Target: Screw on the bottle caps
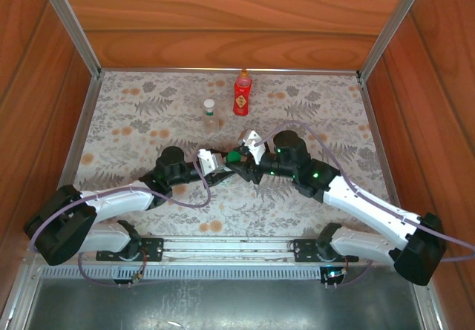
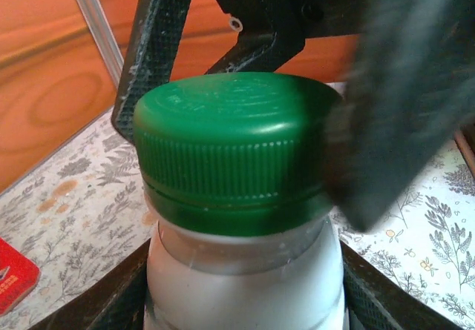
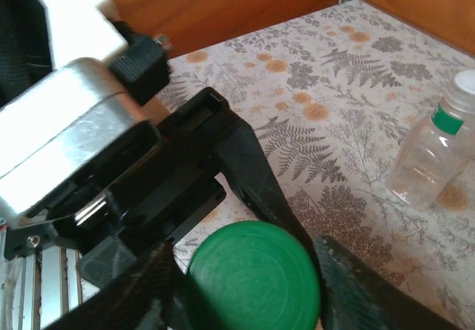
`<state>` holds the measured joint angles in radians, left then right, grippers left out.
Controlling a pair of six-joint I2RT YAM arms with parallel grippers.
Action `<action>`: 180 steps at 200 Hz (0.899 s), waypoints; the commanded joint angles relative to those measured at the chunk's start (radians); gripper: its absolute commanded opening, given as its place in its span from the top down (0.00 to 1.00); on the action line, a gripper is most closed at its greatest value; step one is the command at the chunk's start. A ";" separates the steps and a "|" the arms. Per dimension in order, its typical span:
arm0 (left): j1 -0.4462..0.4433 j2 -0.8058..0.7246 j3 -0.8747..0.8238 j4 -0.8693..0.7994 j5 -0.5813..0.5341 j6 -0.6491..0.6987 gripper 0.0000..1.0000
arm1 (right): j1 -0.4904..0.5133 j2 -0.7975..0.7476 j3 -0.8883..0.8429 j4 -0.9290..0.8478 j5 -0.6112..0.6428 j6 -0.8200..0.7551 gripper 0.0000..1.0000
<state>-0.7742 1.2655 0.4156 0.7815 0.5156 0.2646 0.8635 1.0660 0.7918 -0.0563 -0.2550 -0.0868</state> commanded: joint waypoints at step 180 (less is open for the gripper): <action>0.006 -0.021 -0.040 0.013 -0.564 -0.200 0.00 | -0.299 0.245 0.151 0.110 0.467 0.071 0.69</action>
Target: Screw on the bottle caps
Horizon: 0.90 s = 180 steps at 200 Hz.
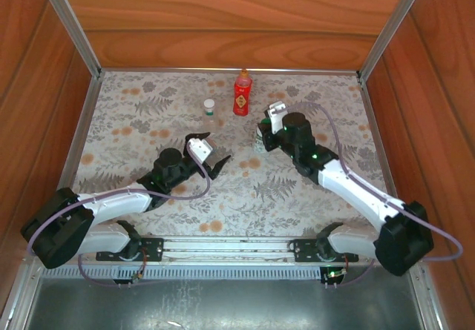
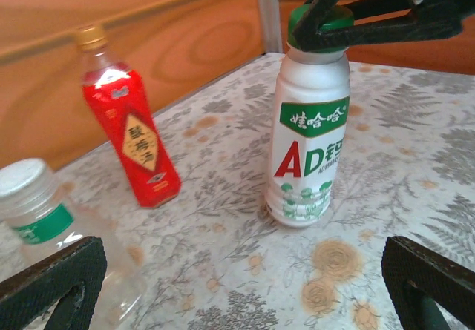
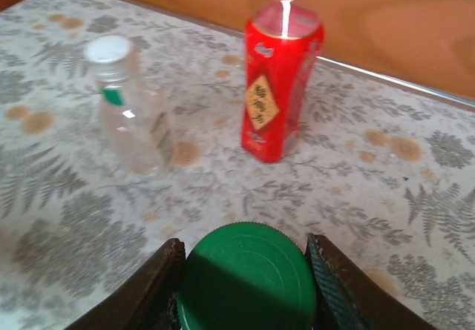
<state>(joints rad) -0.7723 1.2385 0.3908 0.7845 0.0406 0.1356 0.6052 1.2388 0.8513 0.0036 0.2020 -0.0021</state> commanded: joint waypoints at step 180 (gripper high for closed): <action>0.088 -0.028 -0.038 -0.001 -0.115 -0.047 0.00 | -0.119 0.179 0.249 -0.010 -0.092 -0.068 0.24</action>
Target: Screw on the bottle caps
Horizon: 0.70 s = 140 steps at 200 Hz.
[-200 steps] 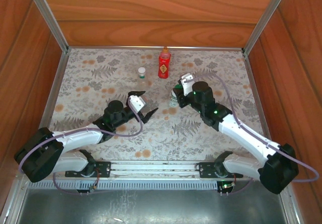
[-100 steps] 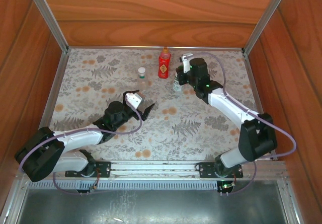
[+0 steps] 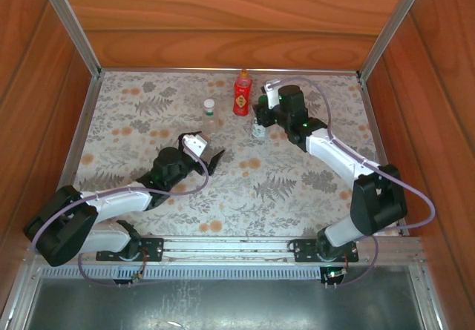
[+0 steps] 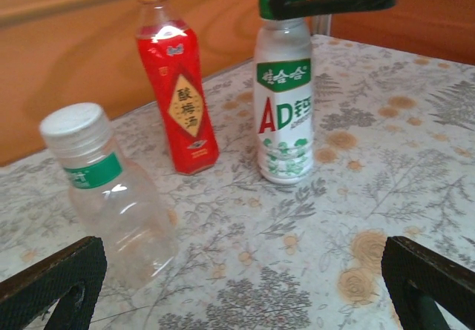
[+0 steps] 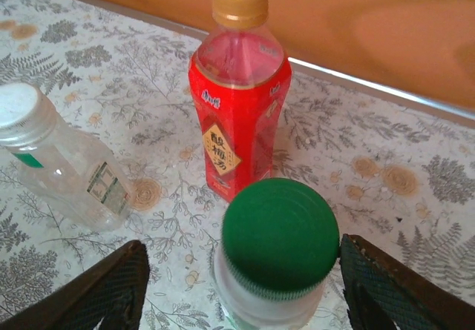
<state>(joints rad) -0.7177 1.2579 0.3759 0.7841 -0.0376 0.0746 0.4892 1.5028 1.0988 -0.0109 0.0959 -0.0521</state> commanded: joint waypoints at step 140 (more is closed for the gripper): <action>0.566 -0.145 -0.120 -0.157 -0.176 -0.012 0.00 | -0.184 -0.361 -0.650 0.525 0.210 0.003 0.01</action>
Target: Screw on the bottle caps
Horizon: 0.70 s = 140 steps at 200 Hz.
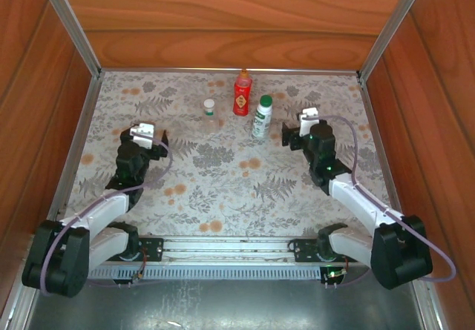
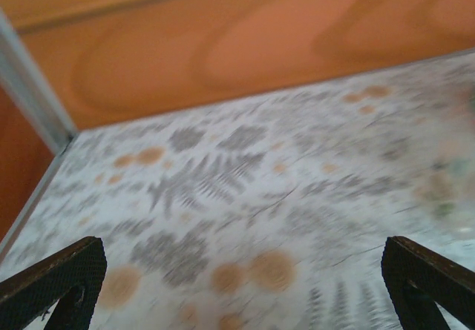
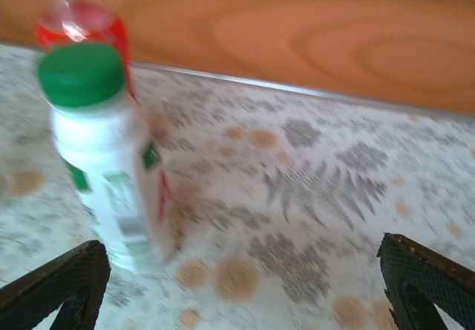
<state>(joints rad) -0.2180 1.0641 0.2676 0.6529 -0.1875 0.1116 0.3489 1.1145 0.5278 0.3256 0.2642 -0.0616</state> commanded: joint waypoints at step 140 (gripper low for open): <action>0.227 0.517 0.124 0.252 0.029 -0.144 0.00 | -0.329 0.407 -0.083 0.435 -0.150 0.104 0.00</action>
<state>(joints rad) 0.0021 1.5806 0.3790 0.8539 -0.1791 -0.0063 0.0322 1.5272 0.3813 0.8078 0.1070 -0.0151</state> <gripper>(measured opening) 0.998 0.995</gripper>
